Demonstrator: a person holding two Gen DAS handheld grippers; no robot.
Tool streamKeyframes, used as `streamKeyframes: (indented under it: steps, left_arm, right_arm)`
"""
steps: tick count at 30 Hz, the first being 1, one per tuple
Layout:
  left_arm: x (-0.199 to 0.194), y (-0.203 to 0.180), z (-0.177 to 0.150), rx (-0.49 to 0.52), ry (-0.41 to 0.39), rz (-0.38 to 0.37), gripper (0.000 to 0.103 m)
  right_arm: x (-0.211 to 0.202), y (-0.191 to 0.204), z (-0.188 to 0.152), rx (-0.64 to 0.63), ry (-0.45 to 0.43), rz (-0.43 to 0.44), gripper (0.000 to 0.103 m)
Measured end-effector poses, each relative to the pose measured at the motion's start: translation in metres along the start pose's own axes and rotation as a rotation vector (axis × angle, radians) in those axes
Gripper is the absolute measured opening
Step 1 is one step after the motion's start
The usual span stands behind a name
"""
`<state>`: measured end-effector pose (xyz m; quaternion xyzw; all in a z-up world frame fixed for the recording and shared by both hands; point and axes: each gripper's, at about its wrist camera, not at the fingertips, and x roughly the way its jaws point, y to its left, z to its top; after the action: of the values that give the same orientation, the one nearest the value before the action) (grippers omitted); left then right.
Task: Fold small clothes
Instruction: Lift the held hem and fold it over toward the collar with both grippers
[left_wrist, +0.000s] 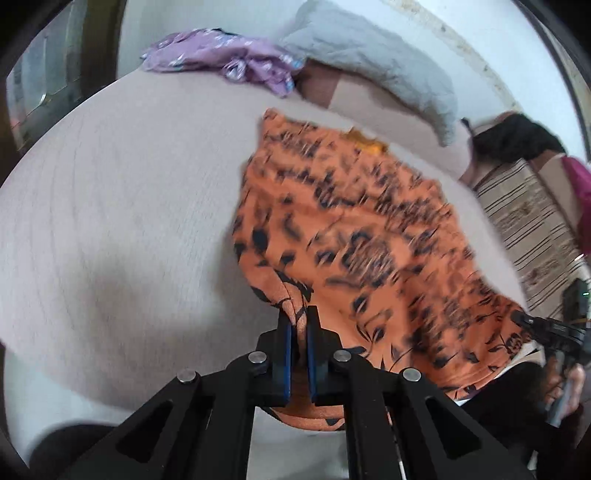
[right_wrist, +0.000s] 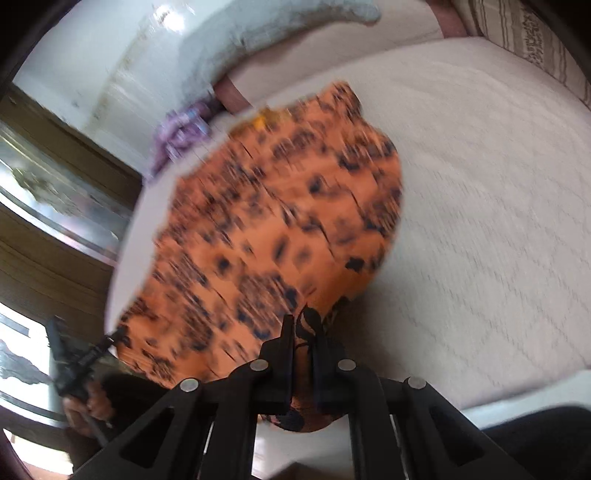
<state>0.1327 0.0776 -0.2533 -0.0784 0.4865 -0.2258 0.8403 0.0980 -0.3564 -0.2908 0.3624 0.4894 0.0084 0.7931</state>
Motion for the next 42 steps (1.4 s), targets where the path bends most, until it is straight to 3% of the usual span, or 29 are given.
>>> streamKeyframes:
  steps: [4, 8, 12, 15, 17, 19, 22, 24, 25, 26, 28, 30, 31, 32, 34, 37, 39, 42]
  left_arm:
    - [-0.004, -0.001, 0.066, 0.007, -0.041, -0.031, 0.007]
    - [0.026, -0.006, 0.140, 0.030, -0.074, 0.013, 0.007]
    - [0.097, -0.005, 0.212, 0.033, -0.072, 0.086, 0.007]
    - [0.164, 0.006, 0.235, -0.026, -0.027, 0.131, 0.008]
    - [0.206, 0.018, 0.234, -0.065, 0.026, 0.177, 0.011]
    - [0.218, 0.027, 0.226, -0.106, -0.032, 0.158, 0.012]
    - [0.203, 0.033, 0.219, -0.140, -0.100, 0.088, 0.012]
    - [0.188, 0.035, 0.216, -0.191, -0.147, 0.072, 0.012]
    - [0.182, 0.033, 0.216, -0.210, -0.148, 0.067, 0.013]
    - [0.172, 0.029, 0.217, -0.219, -0.155, 0.059, 0.014]
    - [0.143, 0.010, 0.213, -0.168, -0.219, 0.099, 0.023]
    - [0.105, -0.012, 0.202, -0.104, -0.345, 0.204, 0.055]
    - [0.092, -0.017, 0.198, -0.091, -0.391, 0.228, 0.079]
    - [0.072, -0.025, 0.186, -0.077, -0.465, 0.270, 0.087]
    - [0.053, -0.032, 0.170, -0.060, -0.507, 0.311, 0.087]
    - [0.057, -0.028, 0.150, -0.040, -0.393, 0.396, 0.087]
    - [0.068, -0.014, 0.137, -0.082, -0.325, 0.400, 0.087]
    - [0.099, 0.014, 0.126, -0.150, -0.152, 0.418, 0.087]
  right_arm:
    - [-0.008, 0.007, 0.057, 0.043, -0.093, 0.084, 0.007]
    - [0.001, 0.002, 0.135, 0.083, -0.205, 0.086, 0.007]
    - [0.037, -0.021, 0.207, 0.207, -0.305, 0.122, 0.007]
    - [0.096, -0.047, 0.241, 0.323, -0.314, 0.135, 0.012]
    - [0.142, -0.063, 0.249, 0.357, -0.227, 0.071, 0.016]
    - [0.171, -0.074, 0.251, 0.395, -0.148, 0.051, 0.017]
    - [0.158, -0.068, 0.260, 0.363, -0.201, 0.118, 0.036]
    - [0.137, -0.060, 0.260, 0.340, -0.299, 0.145, 0.084]
    - [0.123, -0.057, 0.256, 0.335, -0.374, 0.135, 0.088]
    - [0.108, -0.051, 0.251, 0.321, -0.459, 0.133, 0.088]
    - [0.095, -0.038, 0.252, 0.272, -0.456, 0.123, 0.086]
    - [0.091, -0.013, 0.246, 0.187, -0.402, 0.083, 0.075]
    - [0.091, 0.000, 0.241, 0.141, -0.386, 0.069, 0.071]
    - [0.095, 0.014, 0.236, 0.085, -0.346, 0.057, 0.065]
    - [0.106, 0.045, 0.220, -0.006, -0.258, 0.067, 0.056]
    - [0.135, 0.100, 0.195, -0.134, -0.148, 0.085, 0.054]
    - [0.151, 0.125, 0.177, -0.192, -0.093, 0.102, 0.051]
    - [0.193, 0.167, 0.156, -0.305, 0.004, 0.090, 0.045]
